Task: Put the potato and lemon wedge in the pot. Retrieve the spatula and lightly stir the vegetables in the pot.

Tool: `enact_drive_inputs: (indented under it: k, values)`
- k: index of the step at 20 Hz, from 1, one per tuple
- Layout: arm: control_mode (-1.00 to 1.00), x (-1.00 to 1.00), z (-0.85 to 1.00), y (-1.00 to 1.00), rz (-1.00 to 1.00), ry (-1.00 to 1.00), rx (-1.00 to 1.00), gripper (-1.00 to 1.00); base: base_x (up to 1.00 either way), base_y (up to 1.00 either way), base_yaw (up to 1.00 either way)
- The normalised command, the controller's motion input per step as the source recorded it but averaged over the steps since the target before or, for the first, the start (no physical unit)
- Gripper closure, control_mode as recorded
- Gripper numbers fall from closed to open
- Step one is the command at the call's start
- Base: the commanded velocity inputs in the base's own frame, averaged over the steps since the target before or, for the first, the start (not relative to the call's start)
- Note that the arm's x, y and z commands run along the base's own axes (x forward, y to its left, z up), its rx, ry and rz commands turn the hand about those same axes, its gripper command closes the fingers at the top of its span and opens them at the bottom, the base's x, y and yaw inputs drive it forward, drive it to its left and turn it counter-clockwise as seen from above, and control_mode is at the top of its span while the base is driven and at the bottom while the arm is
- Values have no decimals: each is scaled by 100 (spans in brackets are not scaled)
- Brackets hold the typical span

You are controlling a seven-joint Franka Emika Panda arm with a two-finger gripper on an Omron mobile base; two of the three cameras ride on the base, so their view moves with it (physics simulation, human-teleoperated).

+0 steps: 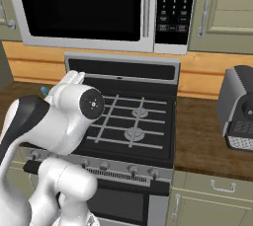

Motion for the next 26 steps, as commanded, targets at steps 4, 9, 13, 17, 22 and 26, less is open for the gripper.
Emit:
enact_drive_inputs:
  k: [4, 9, 13, 17, 22, 26]
  values:
    - [-100, 0, 38, 0, -16, 9, 47, 100, 0, 0, 0]
    - [-100, 6, 0, 0, 0, 3, 44, 100, 0, 0, 0]
    - [-100, 2, -5, 3, 0, -1, 34, 100, 0, 0, 0]
    - [-100, 29, -3, 21, -2, -4, 14, 100, 0, 0, 0]
    - [-100, 18, -6, 44, -9, -7, 0, 100, 0, 0, 0]
    - [-100, 28, -48, 24, -15, -1, -1, 100, 0, 0, 0]
